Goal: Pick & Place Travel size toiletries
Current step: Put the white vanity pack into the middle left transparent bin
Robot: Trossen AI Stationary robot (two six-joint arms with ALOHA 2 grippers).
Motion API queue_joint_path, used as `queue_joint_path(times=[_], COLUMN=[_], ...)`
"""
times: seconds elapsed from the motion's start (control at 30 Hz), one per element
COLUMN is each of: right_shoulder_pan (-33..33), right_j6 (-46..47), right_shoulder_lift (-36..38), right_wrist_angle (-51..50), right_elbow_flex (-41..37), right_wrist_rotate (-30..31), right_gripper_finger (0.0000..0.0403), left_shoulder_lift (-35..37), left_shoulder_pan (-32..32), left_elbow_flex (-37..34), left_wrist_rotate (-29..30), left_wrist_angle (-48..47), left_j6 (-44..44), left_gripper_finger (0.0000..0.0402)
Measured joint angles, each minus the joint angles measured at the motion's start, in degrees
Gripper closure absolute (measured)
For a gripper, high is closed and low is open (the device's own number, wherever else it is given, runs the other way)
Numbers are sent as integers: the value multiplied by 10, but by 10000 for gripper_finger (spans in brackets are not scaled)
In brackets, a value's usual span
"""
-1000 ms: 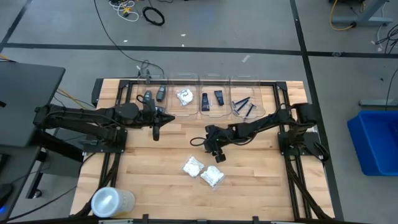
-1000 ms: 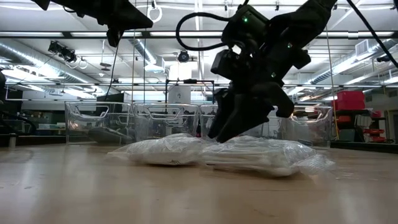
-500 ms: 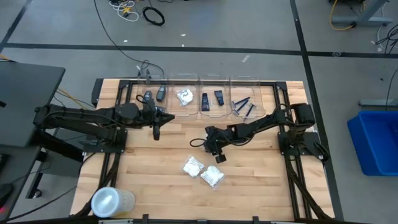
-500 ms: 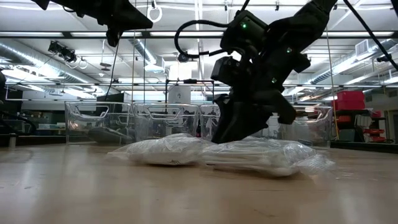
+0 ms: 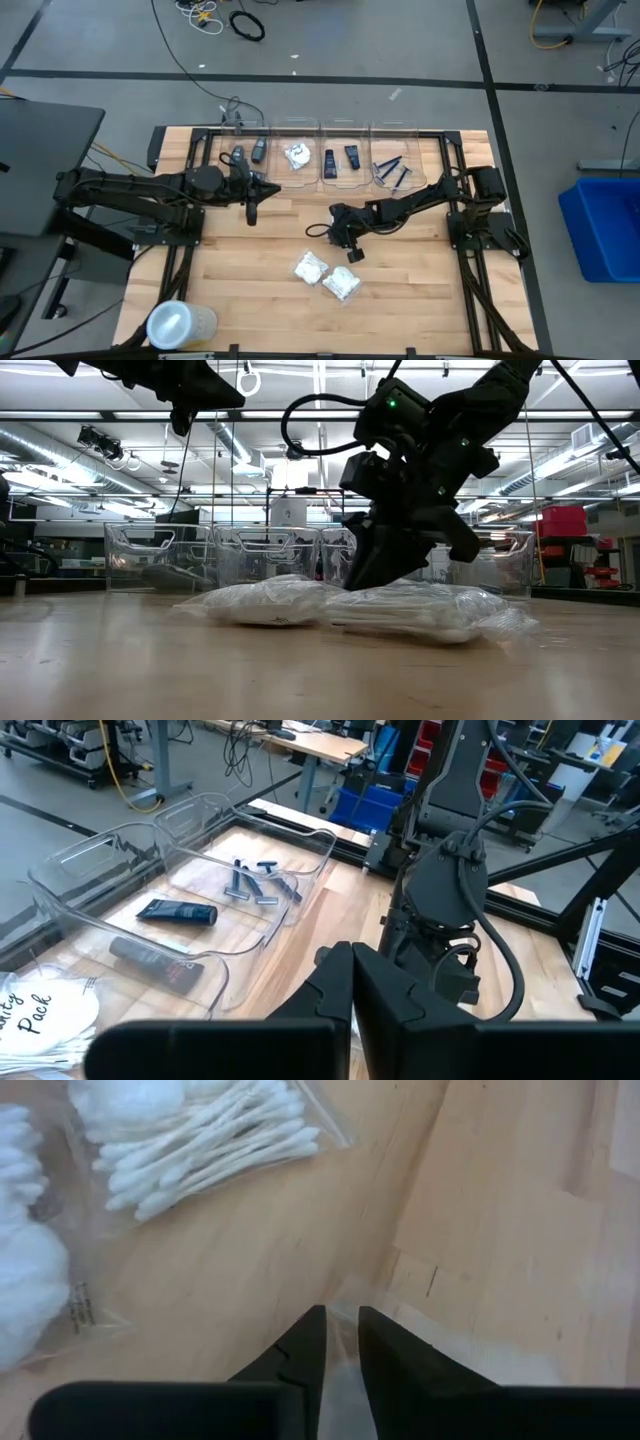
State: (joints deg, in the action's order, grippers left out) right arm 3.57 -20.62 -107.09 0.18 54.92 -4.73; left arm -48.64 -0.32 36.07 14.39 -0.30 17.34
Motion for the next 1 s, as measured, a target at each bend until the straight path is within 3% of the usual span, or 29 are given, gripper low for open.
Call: queue_joint_path(times=[0.5, 0.73, 1.0], right_shoulder_pan=[0, 0, -1], right_j6=[-15, -10, 7], right_shoulder_lift=[0, 0, 25], right_wrist_angle=[-30, -25, -6], right_elbow_flex=[0, 0, 0], right_wrist_rotate=[0, 0, 0], right_gripper_finger=[396, 400, 401], left_shoulder_lift=[0, 0, 0], left_shoulder_pan=[0, 0, 0], left_elbow_flex=[0, 0, 0], left_wrist_rotate=[0, 0, 15], left_wrist_angle=[0, 0, 0], left_j6=[0, 2, 4], left_gripper_finger=[384, 396, 379])
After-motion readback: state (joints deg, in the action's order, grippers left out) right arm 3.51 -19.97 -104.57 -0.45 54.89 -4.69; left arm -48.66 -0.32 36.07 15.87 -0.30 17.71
